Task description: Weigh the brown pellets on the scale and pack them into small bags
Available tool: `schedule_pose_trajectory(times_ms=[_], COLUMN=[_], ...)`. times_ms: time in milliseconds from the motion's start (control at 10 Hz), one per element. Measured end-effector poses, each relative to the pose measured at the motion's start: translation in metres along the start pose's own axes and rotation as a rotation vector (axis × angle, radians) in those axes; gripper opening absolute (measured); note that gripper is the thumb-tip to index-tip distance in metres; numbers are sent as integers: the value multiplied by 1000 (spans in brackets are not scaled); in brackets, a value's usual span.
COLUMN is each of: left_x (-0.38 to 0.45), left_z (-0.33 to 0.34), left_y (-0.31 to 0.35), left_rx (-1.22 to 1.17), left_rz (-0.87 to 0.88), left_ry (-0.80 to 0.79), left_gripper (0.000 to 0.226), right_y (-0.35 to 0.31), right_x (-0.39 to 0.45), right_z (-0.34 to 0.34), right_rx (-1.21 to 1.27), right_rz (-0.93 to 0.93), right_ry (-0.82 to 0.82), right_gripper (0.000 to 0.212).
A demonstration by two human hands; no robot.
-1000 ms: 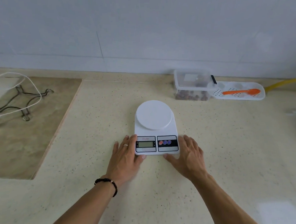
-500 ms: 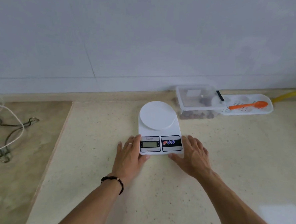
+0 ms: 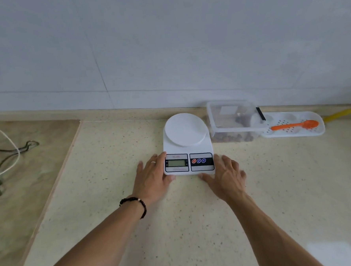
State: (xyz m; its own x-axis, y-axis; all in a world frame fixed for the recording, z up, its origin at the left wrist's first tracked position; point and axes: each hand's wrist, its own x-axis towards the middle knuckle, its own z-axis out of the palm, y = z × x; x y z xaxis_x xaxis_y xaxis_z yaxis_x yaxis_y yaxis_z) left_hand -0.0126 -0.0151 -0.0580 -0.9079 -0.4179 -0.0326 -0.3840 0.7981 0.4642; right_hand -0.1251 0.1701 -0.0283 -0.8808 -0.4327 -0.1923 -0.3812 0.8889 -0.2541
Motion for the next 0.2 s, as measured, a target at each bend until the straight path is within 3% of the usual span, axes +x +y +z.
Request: schedule_pose_trajectory(times_ms=[100,200], left_x=[-2,-11], left_z=[-4,-8], left_y=[5,15], left_rx=[-19,-74], left_rz=[-24,30], left_ry=[-10,116], left_gripper=[72,63], right_y=[2,7], right_x=[-2,-11], right_z=[-5,-17], right_rx=[20,144], right_rz=[-12,0], right_ry=[-34,-28], right_gripper=[74,70])
